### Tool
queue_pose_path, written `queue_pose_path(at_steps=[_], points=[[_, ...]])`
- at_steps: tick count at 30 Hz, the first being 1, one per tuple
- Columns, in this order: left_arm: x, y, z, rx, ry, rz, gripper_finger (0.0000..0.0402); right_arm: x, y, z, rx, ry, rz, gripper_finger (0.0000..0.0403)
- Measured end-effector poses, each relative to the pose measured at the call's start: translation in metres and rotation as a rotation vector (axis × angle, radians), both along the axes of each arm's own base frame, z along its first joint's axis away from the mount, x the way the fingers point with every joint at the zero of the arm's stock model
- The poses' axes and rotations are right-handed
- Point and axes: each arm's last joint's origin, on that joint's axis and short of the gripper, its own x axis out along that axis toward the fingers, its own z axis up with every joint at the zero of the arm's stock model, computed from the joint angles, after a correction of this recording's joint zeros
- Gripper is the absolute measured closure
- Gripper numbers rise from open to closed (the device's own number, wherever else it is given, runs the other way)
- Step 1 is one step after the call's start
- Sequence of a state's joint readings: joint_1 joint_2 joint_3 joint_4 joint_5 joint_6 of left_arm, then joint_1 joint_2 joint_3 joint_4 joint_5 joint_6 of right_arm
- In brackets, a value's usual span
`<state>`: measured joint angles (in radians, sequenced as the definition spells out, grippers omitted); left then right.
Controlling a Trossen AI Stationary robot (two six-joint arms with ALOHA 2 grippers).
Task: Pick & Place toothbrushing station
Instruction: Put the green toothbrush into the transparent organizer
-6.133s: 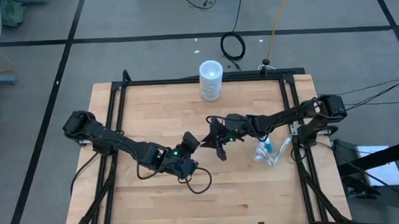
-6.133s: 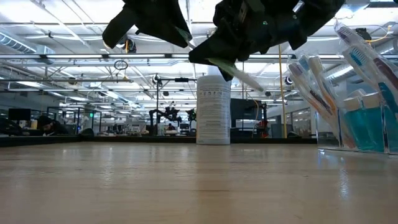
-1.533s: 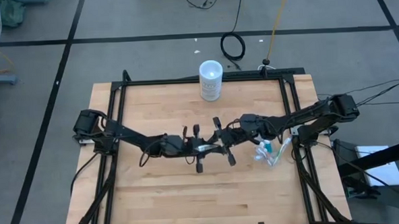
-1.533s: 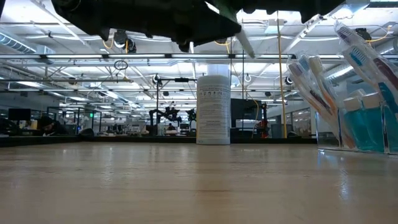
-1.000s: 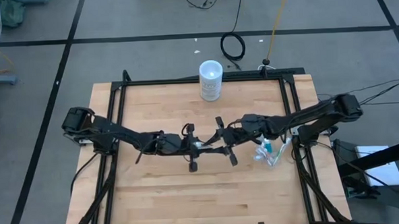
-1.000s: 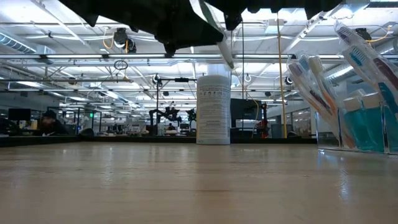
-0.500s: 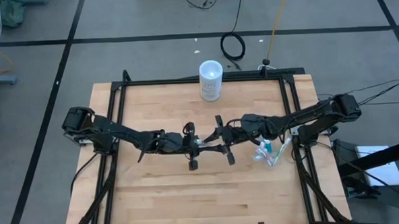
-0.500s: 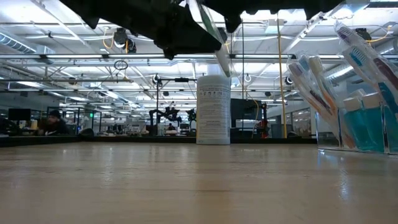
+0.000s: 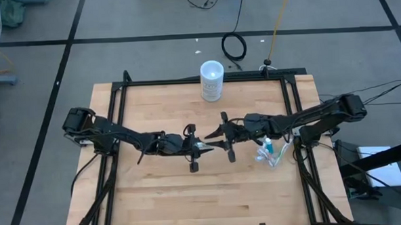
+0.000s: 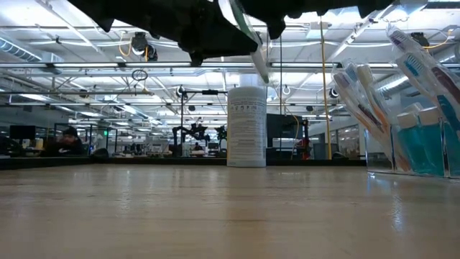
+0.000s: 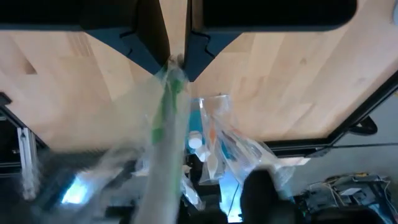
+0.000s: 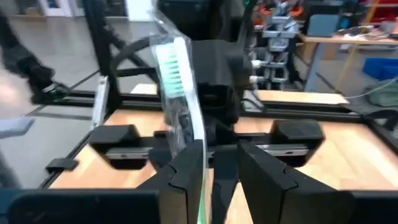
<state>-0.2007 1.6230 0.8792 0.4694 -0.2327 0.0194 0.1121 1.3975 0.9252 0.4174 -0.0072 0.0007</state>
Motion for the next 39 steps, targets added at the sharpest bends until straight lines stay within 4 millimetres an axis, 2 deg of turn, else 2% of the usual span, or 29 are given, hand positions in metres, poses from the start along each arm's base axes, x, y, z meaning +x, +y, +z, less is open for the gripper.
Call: queue_pose_path(at_steps=[2,9,20,25,32,39], points=[[0.0,0.0,-0.001,0.0,0.004,-0.001,0.0364,0.002,0.002,0.002,0.022,-0.036,0.042,0.0306],[0.0,0.0,0.001,-0.004,-0.007,0.001,0.0364,0.003,0.001,0.004,0.027,-0.064,0.017,0.0295],[0.001,0.001,0.001,-0.005,-0.014,0.005,0.0364,0.015,-0.002,-0.006,0.029,-0.102,0.007,0.0287],[0.001,0.002,0.001,-0.003,-0.01,0.009,0.0364,0.015,-0.004,-0.006,0.029,-0.1,0.0,0.0313],[0.0,0.001,0.0,-0.003,-0.002,0.008,0.0364,0.015,-0.004,-0.006,0.023,-0.094,0.004,0.0388],[-0.001,0.001,-0.003,0.011,0.032,-0.001,0.0364,0.005,-0.003,-0.003,0.001,-0.023,0.005,0.0382]])
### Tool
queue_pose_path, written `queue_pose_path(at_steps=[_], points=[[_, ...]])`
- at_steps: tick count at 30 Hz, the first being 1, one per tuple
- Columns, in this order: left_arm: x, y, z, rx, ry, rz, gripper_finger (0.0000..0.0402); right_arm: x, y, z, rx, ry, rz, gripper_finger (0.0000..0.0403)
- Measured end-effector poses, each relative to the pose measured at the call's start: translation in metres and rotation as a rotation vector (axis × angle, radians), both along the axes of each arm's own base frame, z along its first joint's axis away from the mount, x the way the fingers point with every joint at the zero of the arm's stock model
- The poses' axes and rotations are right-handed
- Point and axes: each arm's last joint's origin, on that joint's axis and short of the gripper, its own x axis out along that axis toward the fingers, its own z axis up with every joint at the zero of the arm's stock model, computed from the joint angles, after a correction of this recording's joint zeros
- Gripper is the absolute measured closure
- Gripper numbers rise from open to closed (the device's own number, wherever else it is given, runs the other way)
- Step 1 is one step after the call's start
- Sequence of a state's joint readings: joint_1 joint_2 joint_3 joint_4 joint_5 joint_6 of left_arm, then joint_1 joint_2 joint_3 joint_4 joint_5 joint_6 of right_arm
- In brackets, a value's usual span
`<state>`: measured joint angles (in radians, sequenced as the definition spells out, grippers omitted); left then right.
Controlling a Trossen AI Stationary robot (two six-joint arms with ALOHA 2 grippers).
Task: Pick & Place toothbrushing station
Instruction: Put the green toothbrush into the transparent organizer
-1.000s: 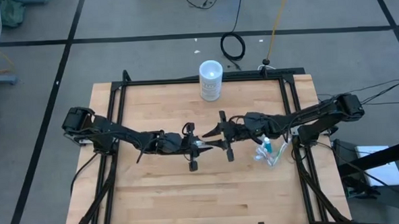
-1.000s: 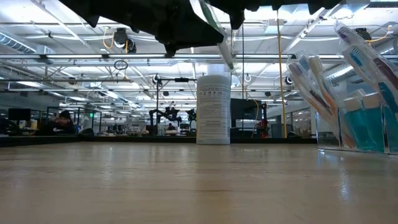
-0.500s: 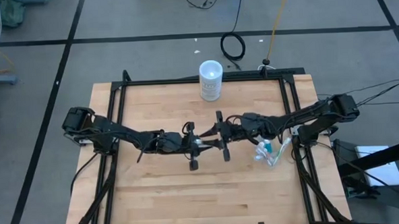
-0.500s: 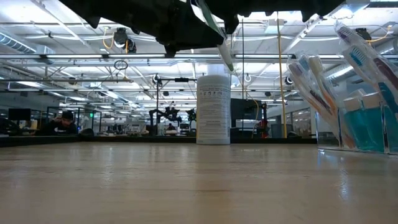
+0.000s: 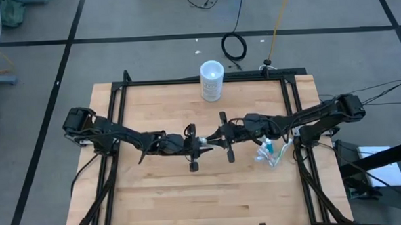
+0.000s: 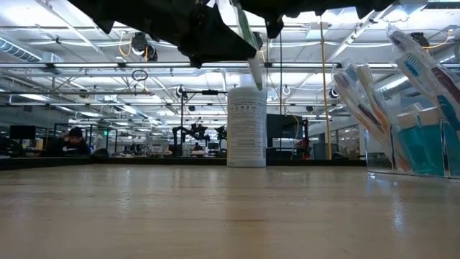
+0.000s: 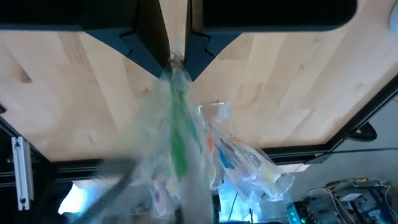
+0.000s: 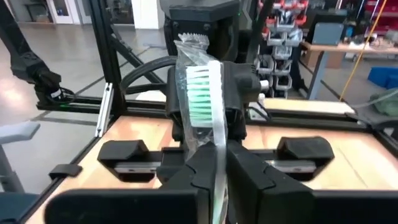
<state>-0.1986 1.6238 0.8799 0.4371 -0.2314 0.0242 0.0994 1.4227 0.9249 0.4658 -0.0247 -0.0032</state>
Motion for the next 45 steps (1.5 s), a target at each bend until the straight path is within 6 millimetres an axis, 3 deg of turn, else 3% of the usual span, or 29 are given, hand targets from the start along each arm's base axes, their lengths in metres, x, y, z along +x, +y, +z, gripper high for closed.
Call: queue_pose_path(at_steps=[9,20,32,36,41,45], points=[[0.0,0.0,-0.002,0.001,0.015,-0.004,0.0364,-0.019,0.011,0.005,0.018,0.123,-0.01,0.0393],[0.001,-0.001,0.002,0.042,-0.024,-0.084,0.0361,-0.037,0.022,0.016,-0.007,0.139,-0.034,0.0393],[0.001,-0.001,0.005,0.108,-0.045,-0.1,0.028,-0.052,0.023,0.002,0.08,0.351,-0.105,0.0393],[0.001,0.005,0.002,0.103,-0.014,-0.053,0.0264,-0.076,0.029,0.019,0.157,0.345,-0.081,0.0393],[0.002,0.01,0.001,0.066,0.0,-0.01,0.0259,-0.121,0.034,0.04,0.278,0.382,0.004,0.0393],[0.002,0.013,0.001,0.049,-0.001,0.004,0.0259,-0.155,0.034,0.044,0.275,0.437,0.01,0.0393]])
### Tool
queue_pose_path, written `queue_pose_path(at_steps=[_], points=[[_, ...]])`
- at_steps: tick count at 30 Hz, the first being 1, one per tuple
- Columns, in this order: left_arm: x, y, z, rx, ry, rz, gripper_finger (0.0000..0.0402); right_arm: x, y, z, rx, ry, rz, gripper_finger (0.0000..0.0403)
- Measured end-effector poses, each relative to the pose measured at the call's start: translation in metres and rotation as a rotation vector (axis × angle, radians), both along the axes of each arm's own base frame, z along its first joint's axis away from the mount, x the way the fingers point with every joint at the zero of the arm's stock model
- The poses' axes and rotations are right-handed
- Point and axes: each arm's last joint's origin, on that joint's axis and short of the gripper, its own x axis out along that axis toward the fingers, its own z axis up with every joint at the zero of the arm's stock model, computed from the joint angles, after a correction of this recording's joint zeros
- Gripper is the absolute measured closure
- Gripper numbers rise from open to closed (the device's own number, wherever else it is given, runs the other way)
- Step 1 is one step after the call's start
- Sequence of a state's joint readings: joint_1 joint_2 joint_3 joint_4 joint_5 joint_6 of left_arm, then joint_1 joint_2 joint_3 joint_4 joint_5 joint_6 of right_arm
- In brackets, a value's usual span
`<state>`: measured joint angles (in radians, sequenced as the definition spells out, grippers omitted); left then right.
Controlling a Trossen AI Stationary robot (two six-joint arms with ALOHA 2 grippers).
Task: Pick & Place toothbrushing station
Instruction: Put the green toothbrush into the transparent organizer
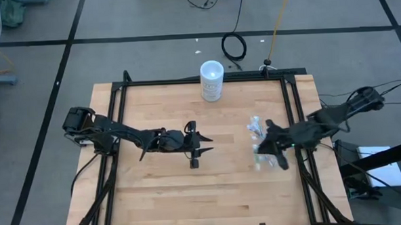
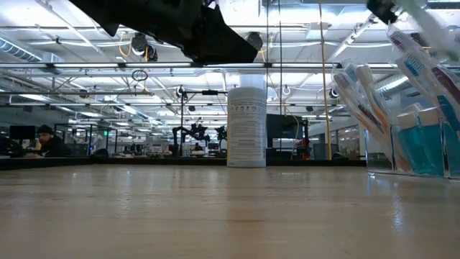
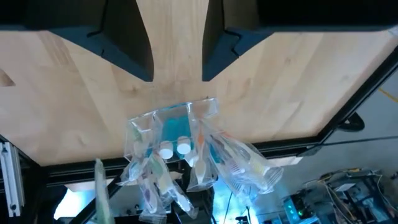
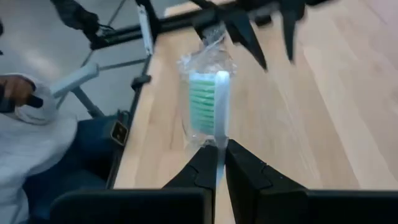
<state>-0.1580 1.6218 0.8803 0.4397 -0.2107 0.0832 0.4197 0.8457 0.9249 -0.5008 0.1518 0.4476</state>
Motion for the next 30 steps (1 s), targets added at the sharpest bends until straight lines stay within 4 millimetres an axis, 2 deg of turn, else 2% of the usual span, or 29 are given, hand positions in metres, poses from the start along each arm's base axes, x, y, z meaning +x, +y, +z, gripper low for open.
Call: queue_pose_path(at_steps=[7,11,15,25,30], points=[[0.0,0.0,0.0,-0.001,0.001,0.001,0.0258,-0.035,-0.004,-0.006,0.015,0.135,-0.041,0.0393],[0.0,0.0,0.0,-0.003,-0.001,0.002,0.0258,-0.043,-0.008,-0.013,-0.054,0.204,-0.122,0.0393],[0.0,0.0,0.0,-0.003,0.001,0.002,0.0258,-0.043,-0.008,-0.02,-0.084,0.209,-0.173,0.0393],[0.0,0.0,-0.001,-0.01,0.002,0.004,0.0259,-0.045,0.002,-0.068,-0.047,0.315,-0.208,0.0393],[0.0,0.0,-0.001,-0.01,0.002,0.004,0.0259,-0.047,0.014,-0.094,0.007,0.358,-0.083,0.0385]])
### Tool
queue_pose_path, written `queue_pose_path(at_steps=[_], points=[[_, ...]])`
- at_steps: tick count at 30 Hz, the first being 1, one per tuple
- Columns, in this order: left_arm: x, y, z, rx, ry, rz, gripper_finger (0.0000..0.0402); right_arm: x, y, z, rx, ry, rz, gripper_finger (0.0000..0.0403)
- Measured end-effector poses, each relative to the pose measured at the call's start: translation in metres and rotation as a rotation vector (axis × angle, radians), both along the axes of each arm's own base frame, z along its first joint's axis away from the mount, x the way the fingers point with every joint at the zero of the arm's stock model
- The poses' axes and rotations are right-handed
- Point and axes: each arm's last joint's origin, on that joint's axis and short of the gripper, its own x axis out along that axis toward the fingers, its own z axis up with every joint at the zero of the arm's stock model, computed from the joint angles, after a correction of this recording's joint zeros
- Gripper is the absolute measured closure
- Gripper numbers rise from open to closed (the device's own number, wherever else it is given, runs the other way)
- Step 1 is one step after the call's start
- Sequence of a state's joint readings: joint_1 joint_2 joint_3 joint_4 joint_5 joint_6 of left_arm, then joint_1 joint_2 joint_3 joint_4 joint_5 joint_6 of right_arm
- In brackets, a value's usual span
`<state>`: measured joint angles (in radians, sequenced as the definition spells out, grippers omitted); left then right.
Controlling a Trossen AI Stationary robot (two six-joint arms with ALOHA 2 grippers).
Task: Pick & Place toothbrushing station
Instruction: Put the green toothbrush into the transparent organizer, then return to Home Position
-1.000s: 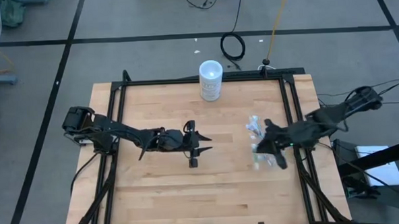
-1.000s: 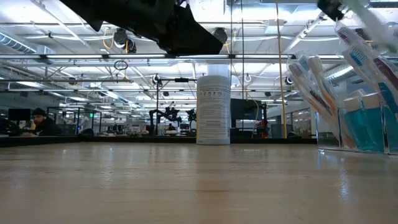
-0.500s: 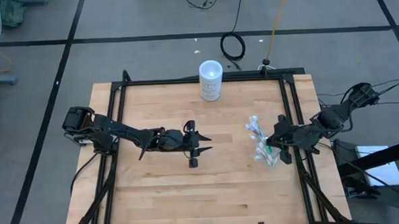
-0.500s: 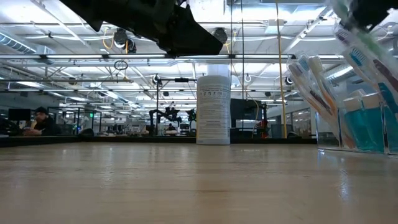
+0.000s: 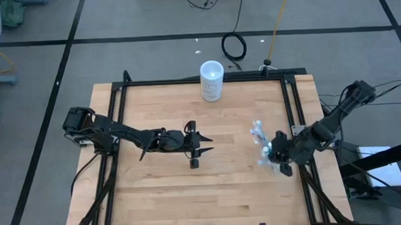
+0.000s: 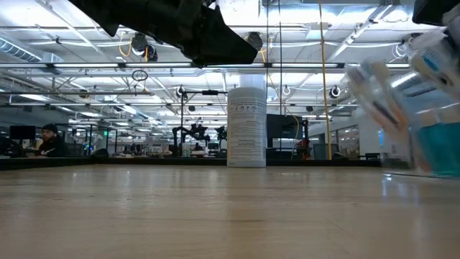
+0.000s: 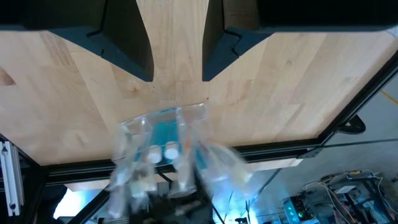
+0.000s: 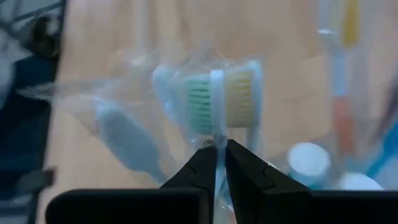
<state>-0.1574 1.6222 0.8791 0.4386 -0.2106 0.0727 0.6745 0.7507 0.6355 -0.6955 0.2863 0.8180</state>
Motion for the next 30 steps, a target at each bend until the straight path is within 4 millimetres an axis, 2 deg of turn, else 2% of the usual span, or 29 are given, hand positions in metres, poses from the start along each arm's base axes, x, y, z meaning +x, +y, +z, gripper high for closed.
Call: queue_pose_path(at_steps=[4,9,20,27,30], points=[[0.0,0.0,0.001,-0.002,-0.013,0.0,0.0259,0.0,0.004,-0.01,0.038,-0.008,0.03,0.0375],[0.001,0.0,0.002,0.016,-0.026,-0.006,0.0259,-0.001,0.004,-0.007,0.026,-0.043,0.078,0.0357],[0.001,0.0,0.002,0.023,-0.026,-0.008,0.0259,-0.016,-0.009,0.027,0.041,-0.237,0.161,0.0315],[0.001,0.0,0.002,0.022,-0.026,-0.007,0.0259,-0.023,-0.015,0.035,0.04,-0.314,0.166,0.0312],[0.001,0.0,0.003,0.021,-0.027,-0.007,0.0259,-0.022,-0.016,0.04,-0.021,-0.388,0.198,0.0312]])
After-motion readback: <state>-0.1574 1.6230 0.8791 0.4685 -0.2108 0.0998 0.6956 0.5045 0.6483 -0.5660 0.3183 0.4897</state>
